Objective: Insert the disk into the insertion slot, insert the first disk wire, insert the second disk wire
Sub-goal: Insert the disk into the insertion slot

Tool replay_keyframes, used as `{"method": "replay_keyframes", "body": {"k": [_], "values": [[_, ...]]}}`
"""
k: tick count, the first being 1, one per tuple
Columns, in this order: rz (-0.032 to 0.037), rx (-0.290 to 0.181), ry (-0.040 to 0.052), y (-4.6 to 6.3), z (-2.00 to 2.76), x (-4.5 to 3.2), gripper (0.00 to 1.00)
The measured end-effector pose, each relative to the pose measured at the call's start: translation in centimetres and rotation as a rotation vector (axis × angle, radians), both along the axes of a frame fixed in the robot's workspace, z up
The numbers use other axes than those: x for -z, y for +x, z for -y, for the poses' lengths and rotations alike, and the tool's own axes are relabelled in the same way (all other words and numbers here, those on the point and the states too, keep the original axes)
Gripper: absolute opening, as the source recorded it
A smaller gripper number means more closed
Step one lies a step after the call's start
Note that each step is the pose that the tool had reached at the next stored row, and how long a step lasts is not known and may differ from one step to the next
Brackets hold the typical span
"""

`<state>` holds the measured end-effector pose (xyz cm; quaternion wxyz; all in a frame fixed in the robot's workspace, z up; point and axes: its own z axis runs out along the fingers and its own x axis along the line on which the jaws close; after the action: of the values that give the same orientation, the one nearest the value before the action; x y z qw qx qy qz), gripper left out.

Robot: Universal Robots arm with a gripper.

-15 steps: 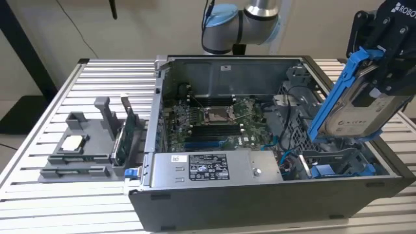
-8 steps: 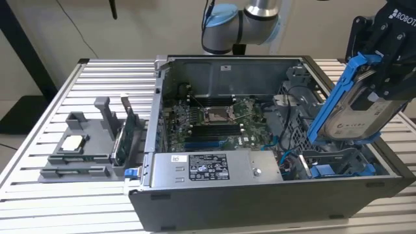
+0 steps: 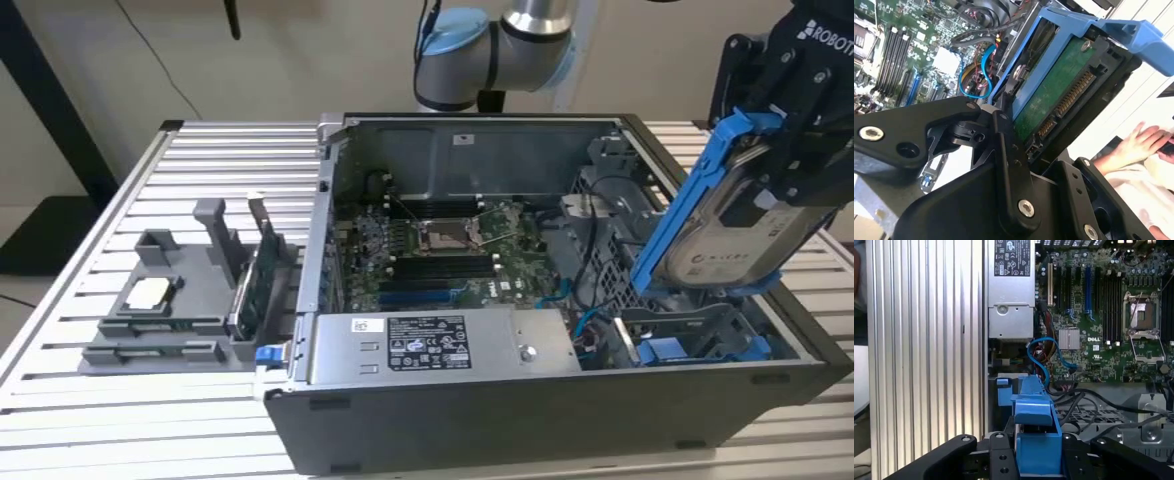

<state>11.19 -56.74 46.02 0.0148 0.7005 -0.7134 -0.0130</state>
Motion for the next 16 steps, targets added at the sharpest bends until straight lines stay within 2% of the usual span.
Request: {"method": "replay_keyframes", "body": {"k": [16], "values": [[0.0000, 0.000, -0.0002, 0.07, 0.00, 0.94, 0.33]]}}
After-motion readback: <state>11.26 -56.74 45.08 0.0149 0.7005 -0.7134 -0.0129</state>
